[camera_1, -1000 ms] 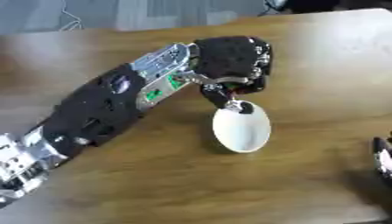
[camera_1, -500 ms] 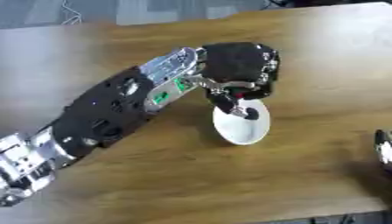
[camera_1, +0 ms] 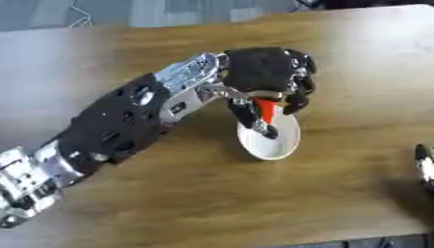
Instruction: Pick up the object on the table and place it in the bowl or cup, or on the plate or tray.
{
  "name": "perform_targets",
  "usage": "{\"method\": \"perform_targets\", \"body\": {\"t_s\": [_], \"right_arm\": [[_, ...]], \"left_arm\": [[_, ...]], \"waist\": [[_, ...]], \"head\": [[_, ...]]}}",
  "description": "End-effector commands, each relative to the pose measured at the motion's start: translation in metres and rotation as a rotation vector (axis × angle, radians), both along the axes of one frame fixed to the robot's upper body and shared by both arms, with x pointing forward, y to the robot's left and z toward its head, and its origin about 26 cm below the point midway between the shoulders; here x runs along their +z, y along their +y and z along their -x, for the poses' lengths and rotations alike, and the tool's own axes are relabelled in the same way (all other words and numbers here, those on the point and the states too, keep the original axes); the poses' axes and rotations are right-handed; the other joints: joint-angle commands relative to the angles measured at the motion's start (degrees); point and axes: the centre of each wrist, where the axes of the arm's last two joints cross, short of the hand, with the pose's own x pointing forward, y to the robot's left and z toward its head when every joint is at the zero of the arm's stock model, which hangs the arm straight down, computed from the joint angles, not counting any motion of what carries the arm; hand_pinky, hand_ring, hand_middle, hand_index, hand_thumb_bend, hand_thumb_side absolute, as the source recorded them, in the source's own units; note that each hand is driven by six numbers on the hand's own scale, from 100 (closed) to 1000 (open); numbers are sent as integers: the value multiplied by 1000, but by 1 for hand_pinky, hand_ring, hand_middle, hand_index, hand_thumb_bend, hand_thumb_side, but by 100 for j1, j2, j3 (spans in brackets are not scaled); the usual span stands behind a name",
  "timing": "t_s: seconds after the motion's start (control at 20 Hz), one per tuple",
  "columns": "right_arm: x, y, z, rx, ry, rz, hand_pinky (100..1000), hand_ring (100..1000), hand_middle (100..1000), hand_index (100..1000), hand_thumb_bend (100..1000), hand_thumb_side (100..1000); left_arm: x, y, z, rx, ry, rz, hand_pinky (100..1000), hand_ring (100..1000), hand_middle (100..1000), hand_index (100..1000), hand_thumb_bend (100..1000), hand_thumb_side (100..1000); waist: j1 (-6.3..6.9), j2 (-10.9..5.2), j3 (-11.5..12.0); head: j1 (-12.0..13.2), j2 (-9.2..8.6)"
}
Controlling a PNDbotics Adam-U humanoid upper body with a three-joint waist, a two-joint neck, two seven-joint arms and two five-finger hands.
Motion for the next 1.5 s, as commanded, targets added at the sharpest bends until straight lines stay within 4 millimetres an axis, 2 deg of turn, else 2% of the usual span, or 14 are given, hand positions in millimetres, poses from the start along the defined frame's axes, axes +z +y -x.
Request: {"method": "perform_targets", "body": {"t_s": [0.05, 0.2, 0.3, 0.5, 0.65, 0.75, 0.8, 0.9, 0.95, 1.25, 1.3, 1.35, 1.4, 1.5], "right_arm": [[-9, -12, 6, -23, 40, 21, 166, 454, 580, 705, 494, 463], [-10, -12, 6, -21, 44, 21, 166, 454, 580, 705, 494, 462], [-11, -12, 6, -20, 46, 21, 165, 453, 580, 705, 494, 461], [-13, -13, 7, -18, 51, 22, 165, 453, 580, 705, 494, 459], [-14, -13, 8, -18, 55, 22, 165, 453, 580, 704, 494, 459], [-15, -16, 10, -25, 60, 22, 165, 453, 580, 704, 493, 457], [-16, -18, 11, -31, 63, 23, 165, 453, 580, 704, 514, 462], [-18, -22, 15, -40, 68, 25, 166, 452, 580, 704, 492, 459], [-19, -23, 16, -42, 70, 25, 166, 452, 579, 704, 491, 457], [-16, -15, 20, -9, 63, 35, 172, 454, 581, 705, 490, 478], [-13, -13, 20, -2, 52, 36, 177, 456, 581, 705, 488, 492], [-9, -11, 19, 5, 41, 35, 176, 456, 581, 705, 489, 491], [-5, -8, 18, 15, 26, 31, 182, 458, 582, 706, 487, 503], [4, -4, 17, 33, 1, 22, 186, 459, 582, 706, 486, 511]], "left_arm": [[13, 5, 2, -39, -31, 27, 742, 644, 621, 601, 858, 686], [14, 6, 2, -62, -34, 43, 677, 747, 768, 741, 872, 767], [15, 7, 1, -68, -36, 53, 647, 774, 815, 793, 858, 804], [18, 9, 1, -70, -49, 64, 668, 733, 792, 793, 850, 811], [23, 13, 2, -63, -67, 60, 701, 639, 741, 746, 829, 804], [27, 19, 3, -47, -81, 61, 702, 600, 692, 706, 759, 748], [27, 24, 4, -31, -83, 62, 715, 596, 685, 699, 751, 742], [24, 31, 5, -9, -72, 50, 735, 646, 710, 713, 687, 704], [22, 34, 5, -3, -64, 39, 718, 673, 725, 720, 672, 694], [10, 52, 11, 28, 39, 34, 765, 731, 752, 722, 656, 688], [7, 57, 13, 37, 70, 43, 830, 747, 743, 699, 661, 684], [5, 61, 16, 45, 105, 57, 821, 745, 744, 700, 661, 685], [3, 65, 19, 54, 142, 73, 894, 759, 735, 692, 673, 679], [-1, 72, 25, 75, 233, 124, 940, 768, 725, 683, 689, 677]], "waist": [[-17, -83, 8], [-22, -85, 15], [-24, -88, 18], [-26, -94, 31], [-32, -103, 57], [-34, -127, 111], [-33, -149, 160], [-22, -211, 275], [-18, -241, 326], [-63, -532, 818], [-78, -587, 916], [-89, -630, 995], [-102, -669, 1081], [-122, -736, 1271]], "head": [[-66, -15], [-68, -16], [-68, -14], [-67, -14], [-74, -17], [-102, -2], [-121, 15], [-136, 64], [-135, 83], [-267, 175], [-309, 183], [-341, 190], [-375, 190], [-443, 193]]}}
